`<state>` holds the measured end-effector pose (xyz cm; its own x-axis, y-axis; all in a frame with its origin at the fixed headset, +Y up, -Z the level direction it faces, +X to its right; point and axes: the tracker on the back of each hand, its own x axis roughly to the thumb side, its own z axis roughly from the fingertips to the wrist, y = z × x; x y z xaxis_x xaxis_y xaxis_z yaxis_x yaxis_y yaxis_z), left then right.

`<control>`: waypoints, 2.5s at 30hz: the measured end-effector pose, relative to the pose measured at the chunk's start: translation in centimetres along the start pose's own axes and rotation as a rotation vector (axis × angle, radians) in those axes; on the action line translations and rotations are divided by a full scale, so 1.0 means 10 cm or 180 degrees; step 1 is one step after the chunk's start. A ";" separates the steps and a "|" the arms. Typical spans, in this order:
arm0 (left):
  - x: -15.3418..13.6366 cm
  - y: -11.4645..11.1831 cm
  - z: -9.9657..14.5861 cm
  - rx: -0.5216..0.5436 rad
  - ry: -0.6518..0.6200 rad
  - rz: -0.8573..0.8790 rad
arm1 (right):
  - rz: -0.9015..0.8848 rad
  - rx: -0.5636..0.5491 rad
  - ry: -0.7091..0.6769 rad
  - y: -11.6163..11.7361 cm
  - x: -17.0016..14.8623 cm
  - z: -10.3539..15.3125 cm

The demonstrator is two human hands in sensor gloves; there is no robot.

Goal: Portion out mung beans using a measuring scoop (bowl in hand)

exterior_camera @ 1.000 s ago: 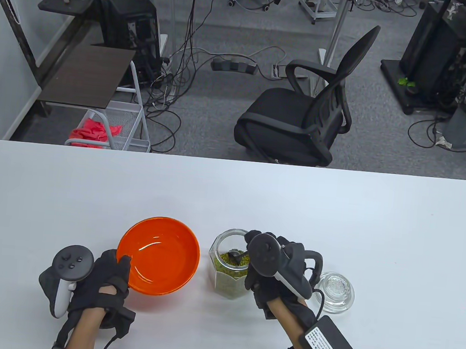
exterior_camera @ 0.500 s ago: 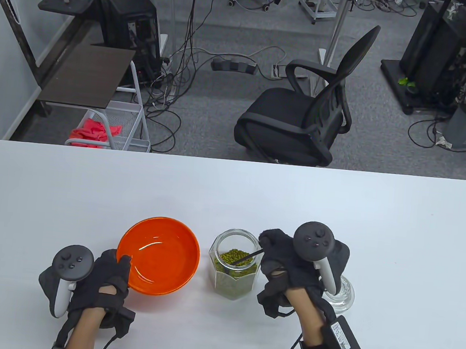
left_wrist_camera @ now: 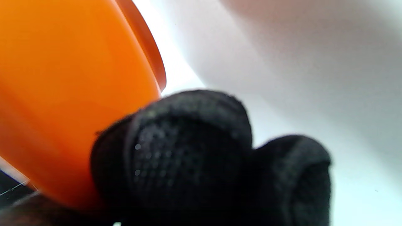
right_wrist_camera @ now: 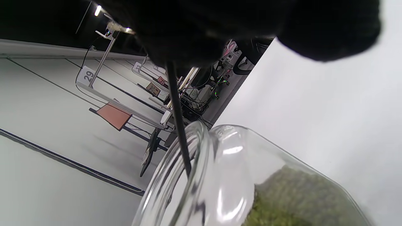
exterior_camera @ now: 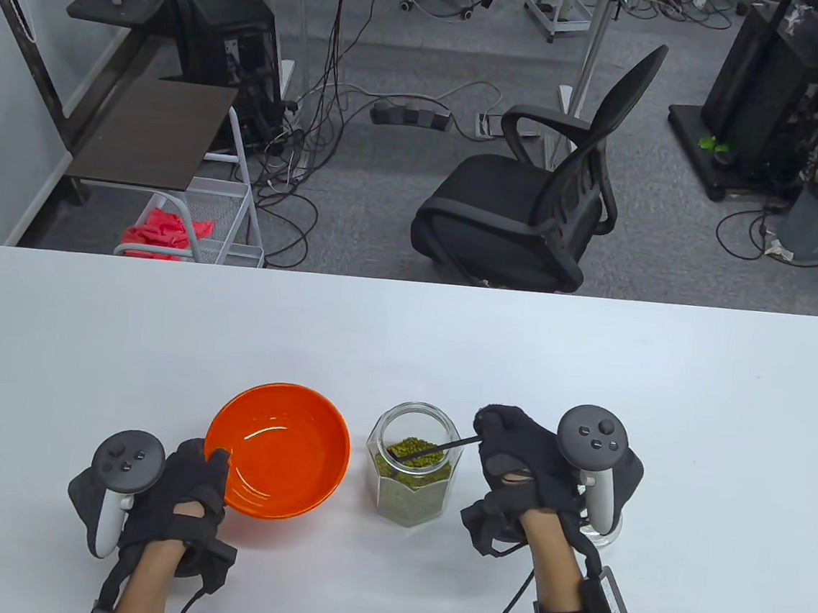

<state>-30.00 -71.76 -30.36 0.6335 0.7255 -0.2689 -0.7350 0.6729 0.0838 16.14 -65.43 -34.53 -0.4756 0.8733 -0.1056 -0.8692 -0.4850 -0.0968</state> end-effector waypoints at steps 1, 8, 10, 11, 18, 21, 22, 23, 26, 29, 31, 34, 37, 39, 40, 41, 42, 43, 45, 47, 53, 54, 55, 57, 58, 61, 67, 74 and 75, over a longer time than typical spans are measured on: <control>0.00 0.00 0.00 0.0001 -0.0001 0.0000 | -0.0028 -0.0006 0.0004 -0.01 -0.01 0.01; 0.00 0.00 0.00 0.0000 -0.0008 -0.0011 | -0.0166 -0.0044 0.0074 -0.07 -0.11 0.03; 0.00 0.00 0.00 -0.0005 -0.0013 -0.0003 | -0.0218 -0.0056 0.0094 -0.10 -0.12 0.03; 0.00 0.00 0.00 -0.0012 -0.0017 0.0002 | -0.0239 -0.0049 0.0106 -0.11 -0.13 0.03; 0.01 -0.01 0.00 -0.0051 -0.0042 0.0012 | -0.0424 -0.0093 0.0160 -0.24 -0.16 0.03; 0.02 -0.01 0.00 -0.0059 -0.0052 0.0015 | -0.0470 -0.0120 0.0178 -0.29 -0.19 0.03; 0.02 -0.01 0.00 -0.0061 -0.0055 0.0014 | -0.0491 -0.0135 0.0186 -0.31 -0.19 0.03; 0.02 -0.01 0.00 -0.0061 -0.0056 0.0013 | -0.0513 -0.0142 0.0191 -0.32 -0.20 0.02; 0.02 -0.01 0.00 -0.0061 -0.0058 0.0014 | -0.0565 -0.0161 0.0201 -0.37 -0.21 0.02; 0.02 -0.02 0.00 -0.0076 -0.0065 0.0017 | -0.0624 -0.0187 0.0206 -0.43 -0.22 0.04; 0.03 -0.03 0.00 -0.0090 -0.0077 0.0022 | -0.0665 -0.0228 0.0186 -0.48 -0.21 0.05; 0.03 -0.03 0.00 -0.0103 -0.0094 0.0026 | -0.0715 -0.0262 0.0167 -0.54 -0.20 0.07; 0.04 -0.04 0.00 -0.0113 -0.0110 0.0020 | -0.0810 -0.0265 0.0132 -0.59 -0.18 0.10; 0.05 -0.05 0.00 -0.0126 -0.0119 0.0018 | -0.0878 -0.0260 0.0089 -0.60 -0.15 0.12; 0.05 -0.05 0.00 -0.0131 -0.0126 0.0019 | -0.0899 -0.0254 0.0065 -0.60 -0.14 0.13; 0.05 -0.05 0.00 -0.0139 -0.0133 0.0018 | -0.0946 -0.0251 0.0030 -0.60 -0.12 0.14; 0.06 -0.05 0.00 -0.0144 -0.0138 0.0019 | -0.0985 -0.0244 0.0011 -0.59 -0.10 0.15; 0.06 -0.06 0.00 -0.0150 -0.0148 0.0020 | -0.1047 -0.0212 -0.0016 -0.57 -0.07 0.16; 0.06 -0.06 0.00 -0.0158 -0.0158 0.0018 | -0.1090 -0.0174 -0.0053 -0.54 -0.03 0.18; 0.07 -0.06 0.00 -0.0166 -0.0169 0.0009 | -0.1092 -0.0130 -0.0097 -0.49 0.02 0.20; 0.08 -0.07 0.00 -0.0186 -0.0196 0.0012 | -0.0999 0.0047 -0.0268 -0.25 0.17 0.25; 0.08 -0.07 0.00 -0.0184 -0.0199 0.0017 | -0.0976 0.0088 -0.0314 -0.20 0.20 0.25; 0.08 -0.07 0.01 -0.0183 -0.0200 0.0020 | -0.0950 0.0125 -0.0350 -0.15 0.23 0.27; 0.08 -0.07 0.01 -0.0183 -0.0198 0.0032 | -0.0829 0.0166 -0.0423 -0.04 0.29 0.30; 0.08 -0.07 0.01 -0.0183 -0.0198 0.0036 | -0.0781 0.0180 -0.0449 -0.01 0.31 0.31; 0.08 -0.06 0.01 -0.0181 -0.0198 0.0048 | -0.0627 0.0278 -0.0578 0.13 0.37 0.35; 0.08 -0.05 0.02 -0.0184 -0.0200 0.0063 | -0.0275 0.0297 -0.0850 0.34 0.49 0.44; 0.08 -0.05 0.02 -0.0194 -0.0197 0.0083 | -0.0089 0.0255 -0.1093 0.44 0.57 0.51; 0.08 -0.05 0.02 -0.0193 -0.0194 0.0083 | -0.0095 0.0275 -0.1118 0.44 0.58 0.52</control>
<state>-29.13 -71.48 -30.41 0.6263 0.7513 -0.2082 -0.7635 0.6451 0.0312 8.89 -62.25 -30.42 -0.4543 0.8568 0.2438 -0.8845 -0.4664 -0.0091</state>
